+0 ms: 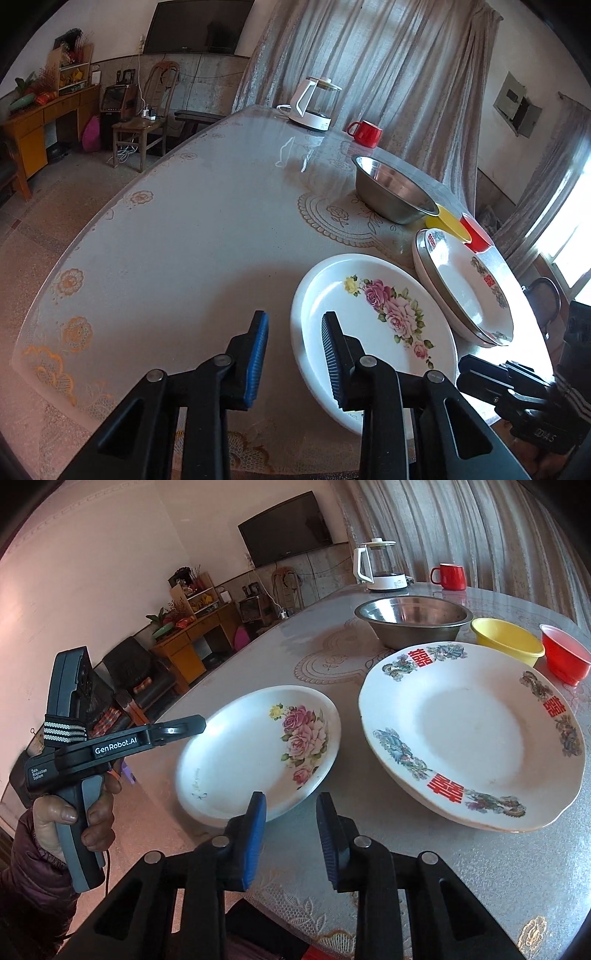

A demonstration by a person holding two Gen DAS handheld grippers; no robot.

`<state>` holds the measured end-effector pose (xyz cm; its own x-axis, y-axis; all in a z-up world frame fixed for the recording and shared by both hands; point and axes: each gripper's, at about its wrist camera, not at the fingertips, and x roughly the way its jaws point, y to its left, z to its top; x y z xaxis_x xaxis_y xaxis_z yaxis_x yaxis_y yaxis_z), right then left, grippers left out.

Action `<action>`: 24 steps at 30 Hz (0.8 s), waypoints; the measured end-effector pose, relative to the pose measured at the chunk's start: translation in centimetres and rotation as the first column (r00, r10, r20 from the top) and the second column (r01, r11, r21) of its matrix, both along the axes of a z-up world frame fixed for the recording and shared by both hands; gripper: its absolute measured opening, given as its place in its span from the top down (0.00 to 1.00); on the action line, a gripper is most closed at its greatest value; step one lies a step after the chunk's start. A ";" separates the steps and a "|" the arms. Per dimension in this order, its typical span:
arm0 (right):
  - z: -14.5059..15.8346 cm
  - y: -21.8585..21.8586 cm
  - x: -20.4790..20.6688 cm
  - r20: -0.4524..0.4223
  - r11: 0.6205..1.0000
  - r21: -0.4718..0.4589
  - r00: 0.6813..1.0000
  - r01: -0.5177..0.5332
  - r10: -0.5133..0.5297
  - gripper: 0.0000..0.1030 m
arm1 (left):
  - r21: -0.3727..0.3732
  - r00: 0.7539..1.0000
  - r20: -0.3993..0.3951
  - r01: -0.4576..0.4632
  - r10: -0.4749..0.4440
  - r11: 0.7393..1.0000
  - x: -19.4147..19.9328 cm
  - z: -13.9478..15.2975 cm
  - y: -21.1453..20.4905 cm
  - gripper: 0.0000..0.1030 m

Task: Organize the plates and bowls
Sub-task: 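Lift the rose plate with the left tool toward the plate stack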

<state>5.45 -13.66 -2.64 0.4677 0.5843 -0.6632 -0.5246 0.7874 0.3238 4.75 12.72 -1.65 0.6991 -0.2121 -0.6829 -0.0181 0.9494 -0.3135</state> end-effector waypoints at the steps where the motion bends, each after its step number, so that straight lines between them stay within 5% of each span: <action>1: -0.1 0.0 0.3 -0.012 1.000 0.002 1.000 0.005 -0.004 0.73 | -0.003 1.000 -0.003 0.005 -0.005 1.000 0.1 -0.1 0.0 0.71; 12: -0.8 0.8 1.5 -0.033 1.000 0.014 0.999 0.008 -0.007 0.72 | 0.020 0.997 -0.004 0.078 -0.078 0.997 0.4 -1.5 -1.9 0.73; 20: -2.0 0.7 2.9 -0.147 0.995 0.097 0.989 -0.009 0.024 0.67 | 0.026 0.996 0.042 0.072 -0.073 0.997 0.3 -1.8 -1.7 0.76; 24: -1.9 0.8 3.0 -0.151 0.995 0.103 0.988 -0.007 0.023 0.67 | -0.008 0.995 0.040 0.091 -0.090 0.996 0.8 -1.7 -1.4 0.67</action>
